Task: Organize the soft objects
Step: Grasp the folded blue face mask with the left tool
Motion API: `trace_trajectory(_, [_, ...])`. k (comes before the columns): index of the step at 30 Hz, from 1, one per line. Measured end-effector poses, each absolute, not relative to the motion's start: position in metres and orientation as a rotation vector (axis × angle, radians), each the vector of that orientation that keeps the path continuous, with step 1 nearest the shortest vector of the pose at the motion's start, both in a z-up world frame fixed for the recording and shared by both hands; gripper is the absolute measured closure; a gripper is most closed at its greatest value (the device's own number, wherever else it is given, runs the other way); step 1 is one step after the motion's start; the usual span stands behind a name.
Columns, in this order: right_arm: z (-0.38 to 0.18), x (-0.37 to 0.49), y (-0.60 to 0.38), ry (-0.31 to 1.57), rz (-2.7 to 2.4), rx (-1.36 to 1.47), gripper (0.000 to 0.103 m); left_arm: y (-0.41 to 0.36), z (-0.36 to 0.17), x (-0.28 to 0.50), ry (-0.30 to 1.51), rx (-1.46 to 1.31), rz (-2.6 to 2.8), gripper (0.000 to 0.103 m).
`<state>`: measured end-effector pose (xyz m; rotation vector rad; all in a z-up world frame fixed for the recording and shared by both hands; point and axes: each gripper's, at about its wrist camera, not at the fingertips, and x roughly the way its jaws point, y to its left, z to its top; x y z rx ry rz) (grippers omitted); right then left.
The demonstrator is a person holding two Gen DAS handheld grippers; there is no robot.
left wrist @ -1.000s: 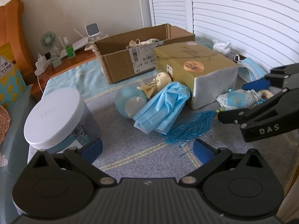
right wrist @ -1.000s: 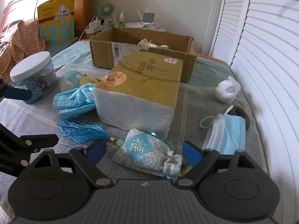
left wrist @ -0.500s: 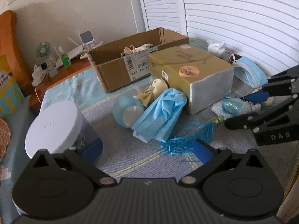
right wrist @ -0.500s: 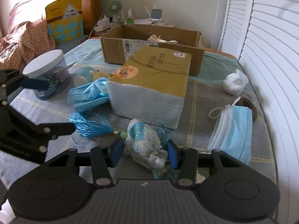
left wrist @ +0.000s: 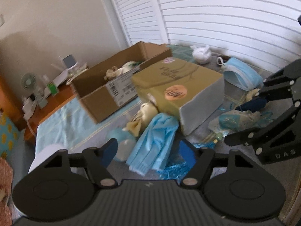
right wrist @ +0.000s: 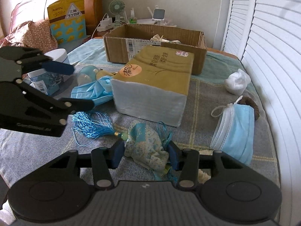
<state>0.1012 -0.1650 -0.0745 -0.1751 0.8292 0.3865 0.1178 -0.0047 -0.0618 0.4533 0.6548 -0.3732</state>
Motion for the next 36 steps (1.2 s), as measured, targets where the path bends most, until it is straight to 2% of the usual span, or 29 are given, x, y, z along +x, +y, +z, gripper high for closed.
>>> trace_trajectory(10, [-0.075,0.101,-0.166,0.829,0.394,-0.173,0.048,-0.028,-0.077,0.129,0.622,0.579,-0.455,0.045])
trace_trajectory(18, [-0.074,0.101,-0.165,0.83,0.395,-0.176,0.047,-0.031,-0.082,0.129,0.64,0.577,-0.496,0.069])
trace_trajectory(24, [-0.076,0.101,-0.163,0.824,0.393,-0.203,0.042,-0.024,-0.078,0.126,0.636,0.569,-0.482,0.081])
trace_trajectory(31, [-0.071,0.097,-0.16,0.825,0.398,-0.218,0.063,-0.017,-0.067,0.121,0.644,0.539,-0.49,0.082])
trace_trajectory(36, [-0.063,0.092,-0.162,0.81,0.396,-0.222,0.066,-0.011,-0.055,0.112,0.673,0.495,-0.517,0.082])
